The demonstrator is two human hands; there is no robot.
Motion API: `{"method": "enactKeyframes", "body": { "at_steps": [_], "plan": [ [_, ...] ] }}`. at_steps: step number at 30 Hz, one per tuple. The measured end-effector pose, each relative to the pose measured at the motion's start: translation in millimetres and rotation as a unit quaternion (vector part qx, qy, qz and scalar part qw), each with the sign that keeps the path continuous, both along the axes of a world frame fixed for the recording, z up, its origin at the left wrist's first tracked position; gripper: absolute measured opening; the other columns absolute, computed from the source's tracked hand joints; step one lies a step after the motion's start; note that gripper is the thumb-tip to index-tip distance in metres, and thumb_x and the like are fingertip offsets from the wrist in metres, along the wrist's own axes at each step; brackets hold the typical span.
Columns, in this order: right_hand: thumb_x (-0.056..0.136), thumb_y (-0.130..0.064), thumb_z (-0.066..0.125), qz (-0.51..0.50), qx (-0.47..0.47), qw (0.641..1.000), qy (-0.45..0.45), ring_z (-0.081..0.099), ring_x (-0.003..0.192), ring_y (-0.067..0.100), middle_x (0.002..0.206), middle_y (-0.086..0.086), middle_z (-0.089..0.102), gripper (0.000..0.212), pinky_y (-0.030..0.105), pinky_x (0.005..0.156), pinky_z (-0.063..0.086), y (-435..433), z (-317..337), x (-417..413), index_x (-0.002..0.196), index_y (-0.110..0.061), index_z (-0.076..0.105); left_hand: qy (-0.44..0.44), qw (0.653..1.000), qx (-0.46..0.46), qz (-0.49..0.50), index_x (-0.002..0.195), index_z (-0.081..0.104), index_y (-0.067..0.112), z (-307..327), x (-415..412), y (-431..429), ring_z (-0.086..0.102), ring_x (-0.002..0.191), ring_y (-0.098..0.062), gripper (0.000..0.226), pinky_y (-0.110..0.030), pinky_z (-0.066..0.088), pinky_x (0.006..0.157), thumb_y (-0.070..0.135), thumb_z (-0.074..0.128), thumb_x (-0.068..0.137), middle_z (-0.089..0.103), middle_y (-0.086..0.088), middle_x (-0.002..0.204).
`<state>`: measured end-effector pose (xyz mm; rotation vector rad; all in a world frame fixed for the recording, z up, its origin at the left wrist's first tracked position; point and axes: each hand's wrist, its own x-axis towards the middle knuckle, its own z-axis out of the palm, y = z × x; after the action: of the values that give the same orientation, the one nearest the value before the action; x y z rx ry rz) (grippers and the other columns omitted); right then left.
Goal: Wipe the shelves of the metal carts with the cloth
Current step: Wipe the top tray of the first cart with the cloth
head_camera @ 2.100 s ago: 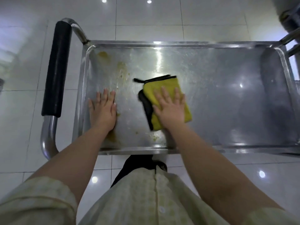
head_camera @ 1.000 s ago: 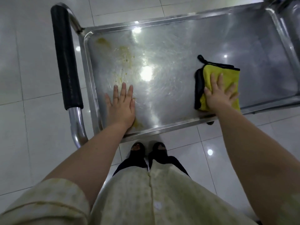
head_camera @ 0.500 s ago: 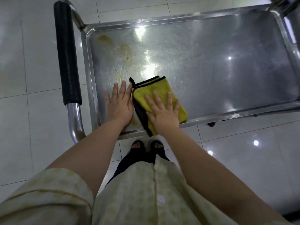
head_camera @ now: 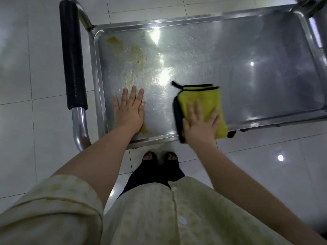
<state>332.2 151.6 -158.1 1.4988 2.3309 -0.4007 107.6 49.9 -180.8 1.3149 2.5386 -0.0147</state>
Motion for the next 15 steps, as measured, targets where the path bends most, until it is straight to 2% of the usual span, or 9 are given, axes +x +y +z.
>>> {"method": "enactKeyframes", "body": {
  "at_steps": [3, 6, 10, 13, 15],
  "plan": [
    [0.092, -0.063, -0.002, 0.113, -0.029, 0.992, 0.041, -0.035, 0.132, 0.053, 0.146, -0.014, -0.043, 0.060, 0.066, 0.106, -0.022, -52.1, -1.6, -43.3, 0.134, -0.046, -0.042, -0.051, 0.998, 0.020, 0.007, 0.155, 0.005, 0.030, 13.1, -4.8, -0.4, -0.010, 0.149, -0.020, 0.052, -0.049, -0.010, 0.119, 0.038, 0.014, 0.104, -0.003, 0.005, 0.163],
    [0.094, -0.063, 0.005, 0.159, -0.039, 0.985, 0.059, -0.040, 0.131, 0.049, 0.152, -0.016, -0.035, 0.061, 0.064, 0.105, -0.026, -55.9, -2.2, -53.7, 0.134, -0.050, -0.039, -0.120, 0.988, 0.078, 0.055, 0.155, 0.008, 0.022, 30.9, -3.8, -2.5, -0.010, 0.149, -0.021, 0.052, -0.045, -0.009, 0.120, 0.032, 0.019, 0.106, -0.002, -0.001, 0.163],
    [0.095, -0.065, 0.010, 0.160, -0.037, 0.984, 0.066, -0.031, 0.138, 0.046, 0.158, -0.020, -0.022, 0.058, 0.062, 0.110, -0.020, -22.7, -2.2, -52.2, 0.139, -0.055, -0.026, -0.148, 0.975, 0.134, 0.095, 0.156, 0.008, 0.024, 47.9, 4.7, -11.5, -0.011, 0.149, -0.020, 0.052, -0.042, -0.008, 0.121, 0.030, 0.021, 0.106, -0.003, 0.000, 0.163],
    [0.097, -0.061, 0.011, 0.086, -0.039, 0.994, 0.058, -0.032, 0.137, 0.049, 0.156, -0.019, -0.027, 0.058, 0.066, 0.107, -0.020, -21.3, -0.8, -85.8, 0.141, -0.052, -0.027, -0.145, 0.975, 0.135, 0.101, 0.155, 0.009, 0.025, 52.4, 7.6, -24.4, -0.011, 0.149, -0.019, 0.051, -0.036, -0.013, 0.118, 0.028, 0.021, 0.106, -0.001, 0.000, 0.163],
    [0.098, -0.059, 0.010, 0.083, -0.041, 0.993, 0.071, -0.032, 0.137, 0.049, 0.154, -0.018, -0.031, 0.060, 0.070, 0.104, -0.020, -35.9, 2.5, -114.6, 0.143, -0.047, -0.028, -0.154, 0.969, 0.151, 0.120, 0.155, 0.011, 0.026, 55.3, 7.9, -32.0, -0.011, 0.149, -0.019, 0.051, -0.031, -0.013, 0.117, 0.027, 0.023, 0.106, 0.000, -0.001, 0.163]
  ]
}}
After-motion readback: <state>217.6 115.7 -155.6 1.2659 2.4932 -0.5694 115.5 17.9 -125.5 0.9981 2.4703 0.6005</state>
